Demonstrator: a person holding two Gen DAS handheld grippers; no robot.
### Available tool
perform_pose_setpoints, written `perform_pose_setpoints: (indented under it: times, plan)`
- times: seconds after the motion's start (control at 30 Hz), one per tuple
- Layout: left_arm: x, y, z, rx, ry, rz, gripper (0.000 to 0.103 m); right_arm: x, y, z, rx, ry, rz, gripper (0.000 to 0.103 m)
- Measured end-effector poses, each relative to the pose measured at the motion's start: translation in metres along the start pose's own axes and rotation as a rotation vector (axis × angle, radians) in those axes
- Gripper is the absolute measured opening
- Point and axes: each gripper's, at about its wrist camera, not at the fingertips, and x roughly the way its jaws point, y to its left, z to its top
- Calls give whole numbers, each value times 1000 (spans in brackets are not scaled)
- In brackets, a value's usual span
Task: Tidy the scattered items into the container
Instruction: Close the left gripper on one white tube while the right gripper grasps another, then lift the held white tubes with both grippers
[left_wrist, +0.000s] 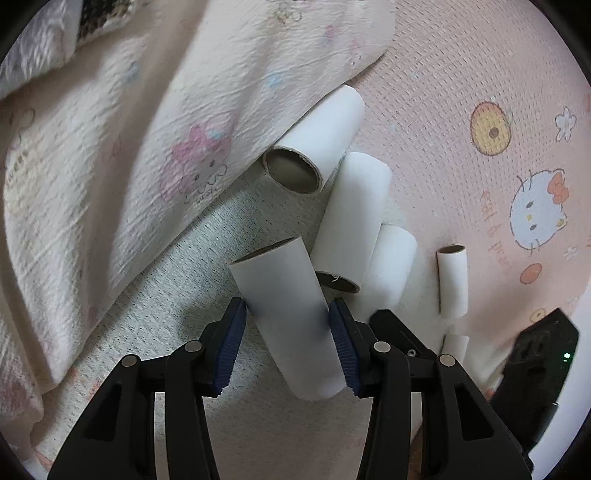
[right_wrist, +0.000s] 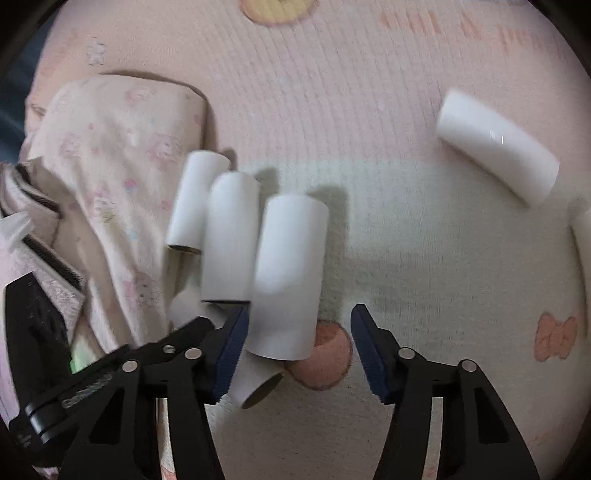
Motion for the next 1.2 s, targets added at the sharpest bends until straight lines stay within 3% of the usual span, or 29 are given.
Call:
perform_pose_setpoints:
  times: [0.07, 0.13, 0.3, 0.57, 0.8, 1.0, 1.2]
  plan:
    - [1, -1, 0, 21, 2, -7, 51, 2, -2, -1, 26, 0, 30, 48]
    - [1, -3, 0, 56, 4, -8, 51, 1, 0, -2, 32, -8, 55, 35]
    - [1, -5, -4, 102, 25, -14, 51, -3, 3, -10, 6, 10, 26, 35]
    - [0, -22, -28, 273, 81, 26, 49, -14, -2, -34, -6, 50, -32, 35]
    - [3, -49, -74, 574, 133, 84, 48, -35, -14, -74, -45, 62, -118, 35]
    - [21, -54, -112, 648, 261, 71, 47, -51, -38, -101, 49, 50, -106, 34]
    - [23, -61, -153, 845, 221, 166, 47, -57, -40, -113, 43, 85, -167, 34]
